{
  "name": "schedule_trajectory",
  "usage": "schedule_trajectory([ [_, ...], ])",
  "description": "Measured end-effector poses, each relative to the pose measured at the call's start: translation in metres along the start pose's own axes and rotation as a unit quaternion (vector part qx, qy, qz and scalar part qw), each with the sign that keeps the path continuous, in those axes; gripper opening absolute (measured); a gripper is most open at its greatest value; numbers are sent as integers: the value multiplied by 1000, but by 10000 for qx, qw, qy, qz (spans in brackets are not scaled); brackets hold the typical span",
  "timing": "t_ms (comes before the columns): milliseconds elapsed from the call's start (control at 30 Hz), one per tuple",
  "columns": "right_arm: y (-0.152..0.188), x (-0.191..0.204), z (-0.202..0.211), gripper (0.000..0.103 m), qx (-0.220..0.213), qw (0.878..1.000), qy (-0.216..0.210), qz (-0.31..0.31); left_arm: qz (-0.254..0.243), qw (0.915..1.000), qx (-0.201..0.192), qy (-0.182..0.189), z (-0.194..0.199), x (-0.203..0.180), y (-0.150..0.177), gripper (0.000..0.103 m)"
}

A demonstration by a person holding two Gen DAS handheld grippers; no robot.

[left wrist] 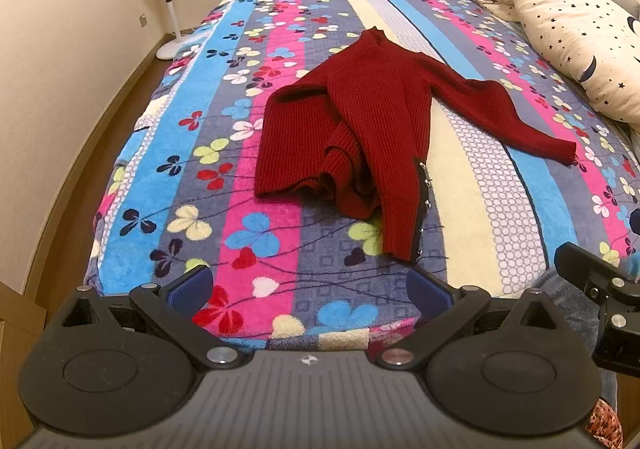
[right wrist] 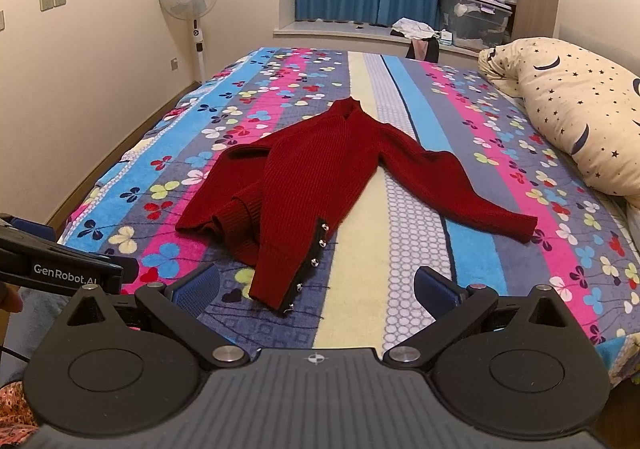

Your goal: Fold small clothes

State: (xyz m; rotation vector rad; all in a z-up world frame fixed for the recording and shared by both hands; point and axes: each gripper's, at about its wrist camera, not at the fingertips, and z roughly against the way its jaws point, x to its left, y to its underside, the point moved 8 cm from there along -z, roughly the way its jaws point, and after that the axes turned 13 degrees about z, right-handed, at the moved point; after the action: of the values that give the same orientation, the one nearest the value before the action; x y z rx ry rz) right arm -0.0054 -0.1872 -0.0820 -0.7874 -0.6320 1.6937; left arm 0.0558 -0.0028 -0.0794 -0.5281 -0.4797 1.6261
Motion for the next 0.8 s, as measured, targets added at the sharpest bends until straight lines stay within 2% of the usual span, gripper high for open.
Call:
schedule_trajectory([
  [800, -5, 1, 0, 102, -7, 10000, 2, 48, -5, 10000, -17, 27, 2, 0, -2, 103],
])
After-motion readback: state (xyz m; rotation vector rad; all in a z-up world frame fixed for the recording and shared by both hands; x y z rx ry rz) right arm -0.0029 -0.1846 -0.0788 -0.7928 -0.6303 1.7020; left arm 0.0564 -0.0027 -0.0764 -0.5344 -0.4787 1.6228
